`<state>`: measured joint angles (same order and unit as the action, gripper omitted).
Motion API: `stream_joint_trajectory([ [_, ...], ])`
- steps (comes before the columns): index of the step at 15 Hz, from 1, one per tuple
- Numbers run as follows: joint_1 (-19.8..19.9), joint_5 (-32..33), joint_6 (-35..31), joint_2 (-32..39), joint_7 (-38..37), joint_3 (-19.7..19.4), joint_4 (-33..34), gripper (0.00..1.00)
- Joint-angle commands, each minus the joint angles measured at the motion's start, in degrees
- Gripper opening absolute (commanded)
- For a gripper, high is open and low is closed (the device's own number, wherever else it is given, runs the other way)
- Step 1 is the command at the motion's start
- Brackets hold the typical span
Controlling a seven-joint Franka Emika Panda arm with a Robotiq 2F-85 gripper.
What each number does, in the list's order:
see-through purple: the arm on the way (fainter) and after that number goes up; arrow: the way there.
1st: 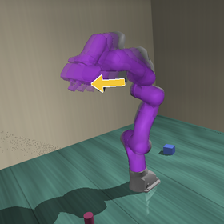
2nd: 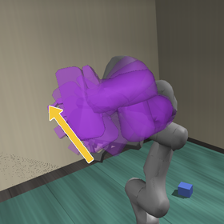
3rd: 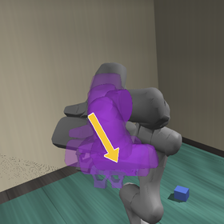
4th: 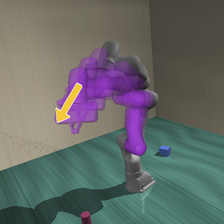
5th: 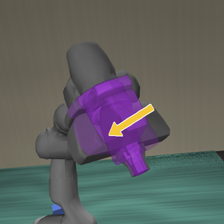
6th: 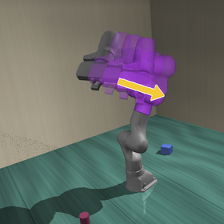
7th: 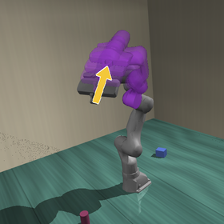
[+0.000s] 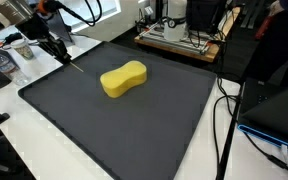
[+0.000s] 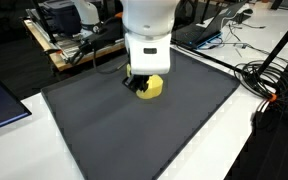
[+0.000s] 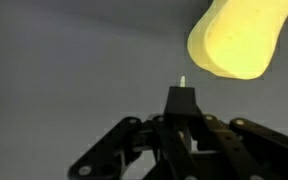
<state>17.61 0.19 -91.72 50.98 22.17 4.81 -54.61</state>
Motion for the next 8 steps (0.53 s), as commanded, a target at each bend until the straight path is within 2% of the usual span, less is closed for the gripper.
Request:
stream_joint_trajectory([
  [1, 4.25, -4.61, -5.56, -7.11, 3.31, 2.12, -12.57, 0.04],
  [7, 9.7, -12.11, -11.45, -16.12, 4.73, 2.67, -27.82, 0.04],
  [8, 8.5, -14.74, -11.95, -17.77, 5.53, -0.02, -29.95, 0.04],
])
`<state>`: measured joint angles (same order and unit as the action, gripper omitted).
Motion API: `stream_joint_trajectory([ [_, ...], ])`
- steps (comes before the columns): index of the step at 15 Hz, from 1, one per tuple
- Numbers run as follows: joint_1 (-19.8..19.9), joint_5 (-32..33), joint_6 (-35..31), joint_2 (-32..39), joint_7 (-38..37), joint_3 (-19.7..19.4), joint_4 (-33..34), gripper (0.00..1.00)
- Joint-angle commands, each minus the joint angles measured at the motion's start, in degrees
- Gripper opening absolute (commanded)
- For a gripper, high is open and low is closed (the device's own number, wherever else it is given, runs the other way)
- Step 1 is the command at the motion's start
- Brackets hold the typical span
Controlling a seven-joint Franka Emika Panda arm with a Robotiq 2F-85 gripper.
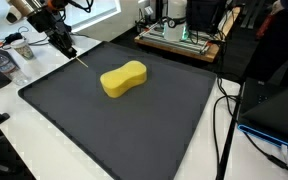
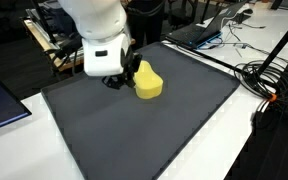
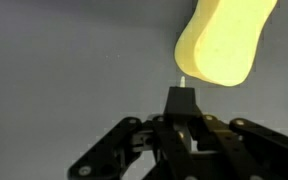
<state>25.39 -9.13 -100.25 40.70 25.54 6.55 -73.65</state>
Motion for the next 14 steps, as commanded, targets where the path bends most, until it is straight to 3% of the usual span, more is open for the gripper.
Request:
stream_joint_trajectory([
  [1, 0.96, -6.46, -4.16, -9.21, 3.19, -2.17, -13.5, 0.04],
  [9, -1.26, -12.5, -11.71, -23.06, 5.09, -7.34, -34.82, 0.04],
  [14, -4.37, -12.78, -17.97, -31.49, 1.6, -10.56, -47.75, 0.04],
])
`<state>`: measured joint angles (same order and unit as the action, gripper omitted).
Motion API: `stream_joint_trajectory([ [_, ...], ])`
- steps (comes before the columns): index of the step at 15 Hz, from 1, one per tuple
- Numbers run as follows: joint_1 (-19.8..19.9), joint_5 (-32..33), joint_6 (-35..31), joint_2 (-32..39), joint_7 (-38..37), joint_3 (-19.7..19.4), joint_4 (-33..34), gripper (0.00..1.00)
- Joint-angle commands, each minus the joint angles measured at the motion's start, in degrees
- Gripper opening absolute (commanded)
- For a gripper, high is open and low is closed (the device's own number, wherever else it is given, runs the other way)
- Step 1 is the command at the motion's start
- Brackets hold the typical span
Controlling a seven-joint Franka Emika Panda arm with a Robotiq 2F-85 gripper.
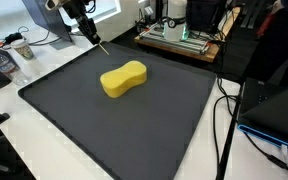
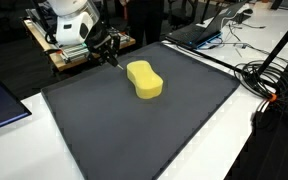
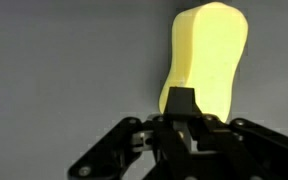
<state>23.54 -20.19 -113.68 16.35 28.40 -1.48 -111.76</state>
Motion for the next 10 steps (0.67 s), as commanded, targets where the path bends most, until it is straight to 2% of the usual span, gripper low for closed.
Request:
stream_joint_trajectory([
  [1, -3.26, -1.64, -5.9, -8.81, -2.43, -3.17, -12.01, 0.04],
  [10, -9.78, 0.81, -20.53, -24.07, -17.29, -6.3, -31.71, 0.04],
])
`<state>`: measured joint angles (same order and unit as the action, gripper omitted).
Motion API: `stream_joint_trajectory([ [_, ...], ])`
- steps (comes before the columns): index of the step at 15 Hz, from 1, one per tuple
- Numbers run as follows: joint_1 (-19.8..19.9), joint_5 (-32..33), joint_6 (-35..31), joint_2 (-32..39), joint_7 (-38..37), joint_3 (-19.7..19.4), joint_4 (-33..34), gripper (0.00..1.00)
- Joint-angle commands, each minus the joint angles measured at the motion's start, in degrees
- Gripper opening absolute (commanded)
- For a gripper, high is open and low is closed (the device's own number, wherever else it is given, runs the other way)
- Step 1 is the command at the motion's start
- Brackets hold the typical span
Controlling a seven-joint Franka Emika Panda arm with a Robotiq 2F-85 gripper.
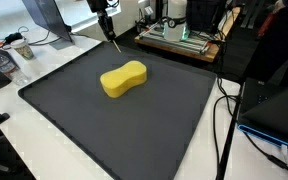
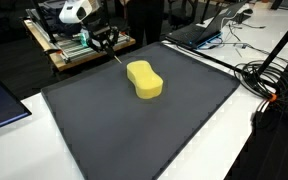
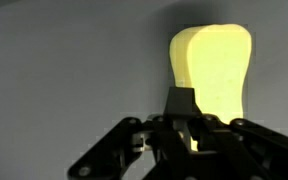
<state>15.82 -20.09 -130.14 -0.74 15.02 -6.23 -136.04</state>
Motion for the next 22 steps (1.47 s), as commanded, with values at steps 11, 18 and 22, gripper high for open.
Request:
stream_joint_trajectory([
  [11, -2.29, 1.77, -9.23, -21.98, -6.96, -5.95, -20.66, 0.04],
  [18, -5.16, 5.96, -4.89, -24.42, -6.33, -4.67, -22.57, 0.16],
  [22, -5.35, 6.48, -4.55, -25.3, -6.31, -4.47, -22.9, 0.04],
])
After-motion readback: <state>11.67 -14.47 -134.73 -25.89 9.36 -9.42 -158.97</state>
